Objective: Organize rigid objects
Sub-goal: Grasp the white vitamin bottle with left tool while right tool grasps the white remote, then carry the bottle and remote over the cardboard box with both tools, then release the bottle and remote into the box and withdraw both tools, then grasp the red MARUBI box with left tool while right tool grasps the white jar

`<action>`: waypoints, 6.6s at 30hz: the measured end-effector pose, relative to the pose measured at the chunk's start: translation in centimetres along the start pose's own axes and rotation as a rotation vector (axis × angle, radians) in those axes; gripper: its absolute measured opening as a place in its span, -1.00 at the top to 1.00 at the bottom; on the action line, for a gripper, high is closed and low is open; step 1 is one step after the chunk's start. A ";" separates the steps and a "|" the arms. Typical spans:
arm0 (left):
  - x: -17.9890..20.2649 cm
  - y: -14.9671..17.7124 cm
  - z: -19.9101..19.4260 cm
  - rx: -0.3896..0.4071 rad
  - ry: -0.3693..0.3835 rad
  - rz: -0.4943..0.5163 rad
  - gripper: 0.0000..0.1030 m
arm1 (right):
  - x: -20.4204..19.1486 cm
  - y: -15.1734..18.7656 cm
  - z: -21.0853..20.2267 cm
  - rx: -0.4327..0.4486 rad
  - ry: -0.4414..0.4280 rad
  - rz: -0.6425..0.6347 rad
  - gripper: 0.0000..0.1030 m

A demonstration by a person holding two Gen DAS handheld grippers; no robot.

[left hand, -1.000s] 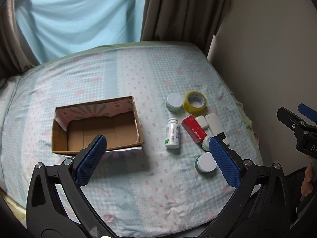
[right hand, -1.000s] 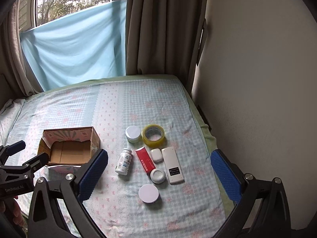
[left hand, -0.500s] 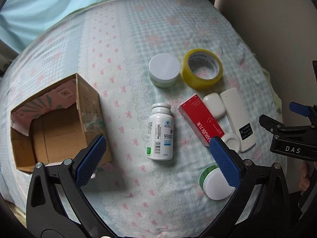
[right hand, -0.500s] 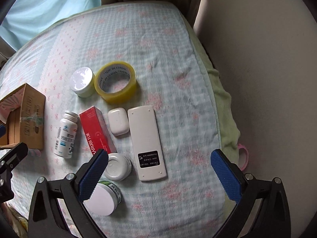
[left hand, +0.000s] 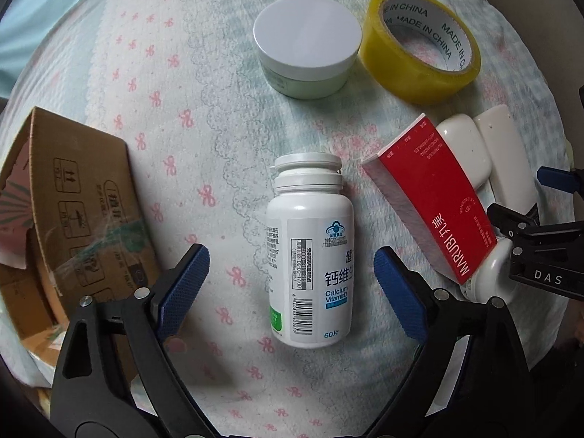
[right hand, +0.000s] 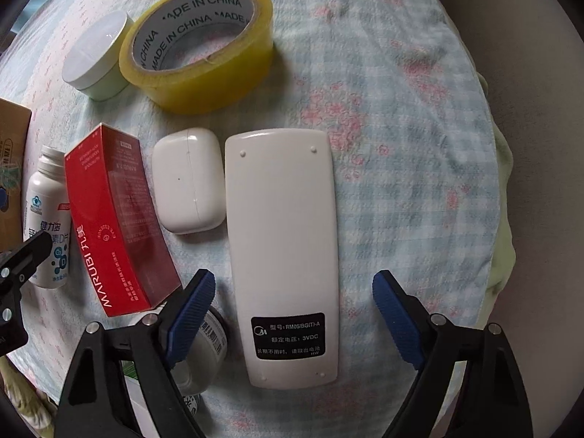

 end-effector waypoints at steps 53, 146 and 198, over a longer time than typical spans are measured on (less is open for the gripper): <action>-13.8 0.9 -22.4 0.372 0.057 -0.144 0.10 | -6.8 -4.2 -21.7 0.325 -0.078 0.018 -0.03; -34.0 12.0 -23.8 0.355 0.004 -0.098 -1.00 | -32.3 -6.9 -26.9 0.392 -0.169 -0.082 -1.00; 5.7 -4.0 0.4 -0.128 0.192 -0.275 -0.71 | -5.4 4.0 -4.1 0.197 -0.042 0.270 -0.85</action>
Point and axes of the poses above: each gripper's, at about its wrist camera, not at the fingertips, and z roughly the way its jaws point, x to its right, y to its underside, the point moved 9 cm from there along z, roughly the way its jaws point
